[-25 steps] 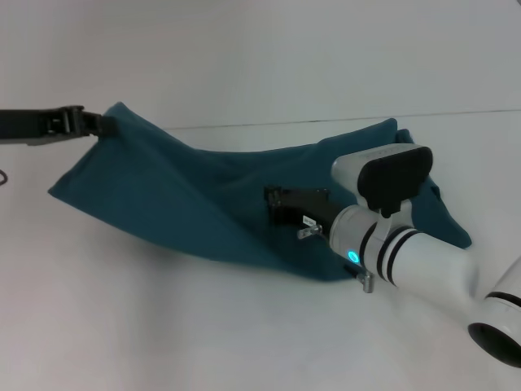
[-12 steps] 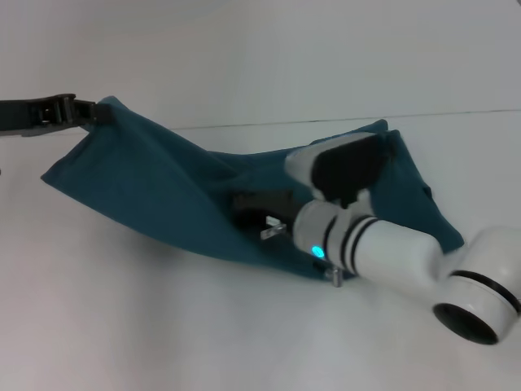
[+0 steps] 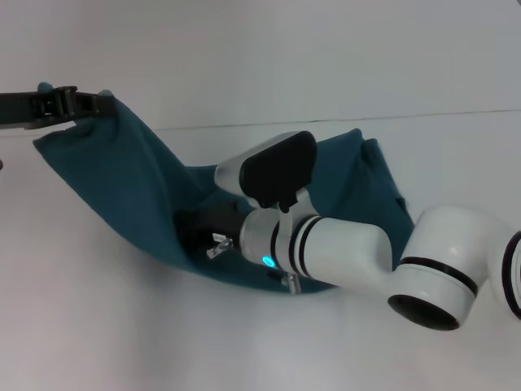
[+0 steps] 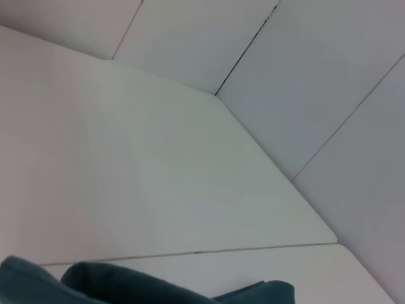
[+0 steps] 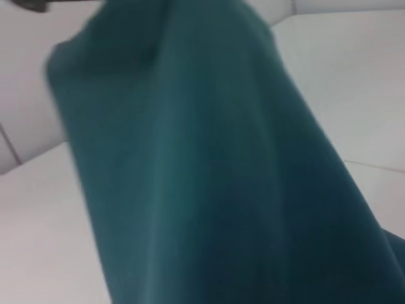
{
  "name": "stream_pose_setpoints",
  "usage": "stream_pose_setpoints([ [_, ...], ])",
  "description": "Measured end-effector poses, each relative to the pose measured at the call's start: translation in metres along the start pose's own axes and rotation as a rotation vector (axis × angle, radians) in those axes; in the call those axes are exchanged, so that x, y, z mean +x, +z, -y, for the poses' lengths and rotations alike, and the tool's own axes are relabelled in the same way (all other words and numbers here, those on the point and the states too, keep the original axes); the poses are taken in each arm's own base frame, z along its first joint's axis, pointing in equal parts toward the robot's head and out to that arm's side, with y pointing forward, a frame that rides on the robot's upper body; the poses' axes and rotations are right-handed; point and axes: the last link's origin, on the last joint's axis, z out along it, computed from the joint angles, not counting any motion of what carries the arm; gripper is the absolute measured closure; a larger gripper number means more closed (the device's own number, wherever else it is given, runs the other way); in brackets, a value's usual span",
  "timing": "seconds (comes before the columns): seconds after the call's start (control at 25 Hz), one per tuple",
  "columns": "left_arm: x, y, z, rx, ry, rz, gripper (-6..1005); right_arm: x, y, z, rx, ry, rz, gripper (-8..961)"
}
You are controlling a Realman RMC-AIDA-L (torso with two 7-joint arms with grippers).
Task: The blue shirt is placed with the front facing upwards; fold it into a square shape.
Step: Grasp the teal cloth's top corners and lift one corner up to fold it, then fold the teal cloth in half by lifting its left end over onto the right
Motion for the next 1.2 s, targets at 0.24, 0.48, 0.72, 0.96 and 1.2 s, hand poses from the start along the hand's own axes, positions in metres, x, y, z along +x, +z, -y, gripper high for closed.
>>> stream_pose_setpoints([
  [0.24, 0.0, 0.0, 0.0, -0.001, 0.004, 0.0, 974, 0.012, -0.014, 0.02, 0.036, 0.113, 0.066, 887],
  [0.48, -0.002, 0.0, 0.001, -0.004, 0.001, 0.0, 974, 0.031, -0.037, 0.055, 0.13, 0.222, 0.162, 883],
  [0.72, 0.001, -0.002, -0.004, -0.037, 0.0, -0.018, 974, 0.026, -0.028, 0.045, 0.101, 0.154, 0.116, 878],
  [0.96, 0.001, -0.005, -0.006, -0.043, 0.008, -0.017, 973, 0.015, -0.013, 0.014, 0.022, 0.069, 0.05, 874],
  [1.2, 0.0, -0.005, -0.006, -0.05, 0.003, -0.017, 973, 0.005, -0.003, -0.012, -0.042, 0.008, 0.022, 869],
])
